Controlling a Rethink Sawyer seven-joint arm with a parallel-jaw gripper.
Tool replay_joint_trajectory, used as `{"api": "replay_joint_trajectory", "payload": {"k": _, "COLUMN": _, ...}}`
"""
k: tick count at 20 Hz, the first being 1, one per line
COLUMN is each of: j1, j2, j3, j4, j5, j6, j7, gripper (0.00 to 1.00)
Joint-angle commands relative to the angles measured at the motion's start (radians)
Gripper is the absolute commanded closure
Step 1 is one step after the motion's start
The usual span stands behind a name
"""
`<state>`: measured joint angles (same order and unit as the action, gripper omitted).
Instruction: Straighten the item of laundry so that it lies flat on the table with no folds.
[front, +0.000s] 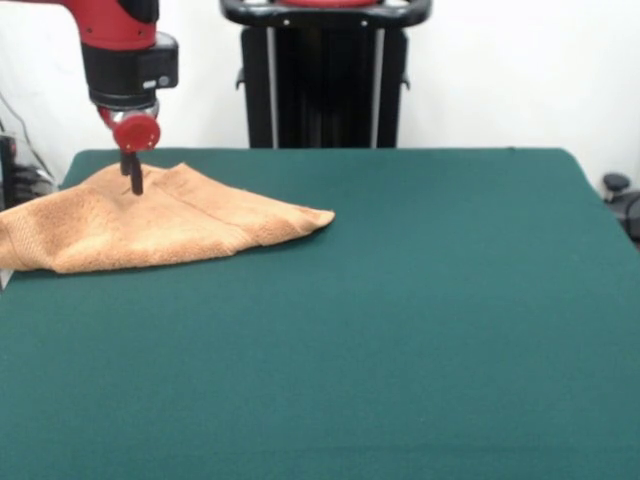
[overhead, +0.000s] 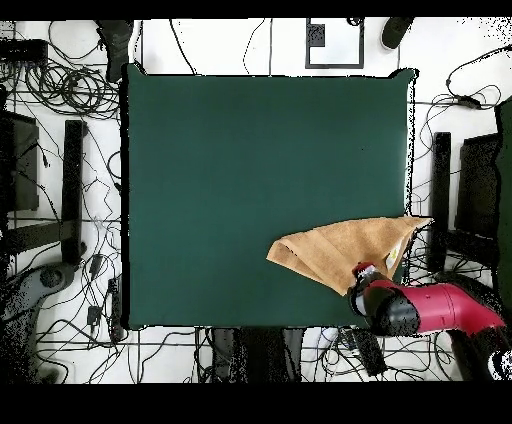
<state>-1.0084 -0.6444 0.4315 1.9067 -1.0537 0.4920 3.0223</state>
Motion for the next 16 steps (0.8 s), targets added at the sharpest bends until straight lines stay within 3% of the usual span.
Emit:
{"api": "replay_joint_trajectory", "payload": {"k": 1, "j1": 0.077, "j2": -0.021, "j3": 0.023, "j4": -0.036, "j5": 0.057, "j6": 0.25, "j7": -0.393, "gripper": 0.0}}
{"api": "replay_joint_trajectory", "payload": {"k": 10, "j1": 0.06, "j2": 0.038, "j3": 0.032, "j4": -0.074, "j5": 0.081, "j6": 0.307, "j7": -0.439, "gripper": 0.0}}
{"api": "replay_joint_trajectory", "payload": {"k": 16, "j1": 0.059, "j2": 0.137, "j3": 0.023, "j4": -0.127, "j5": 0.024, "j6": 0.204, "j7": -0.364, "gripper": 0.0}}
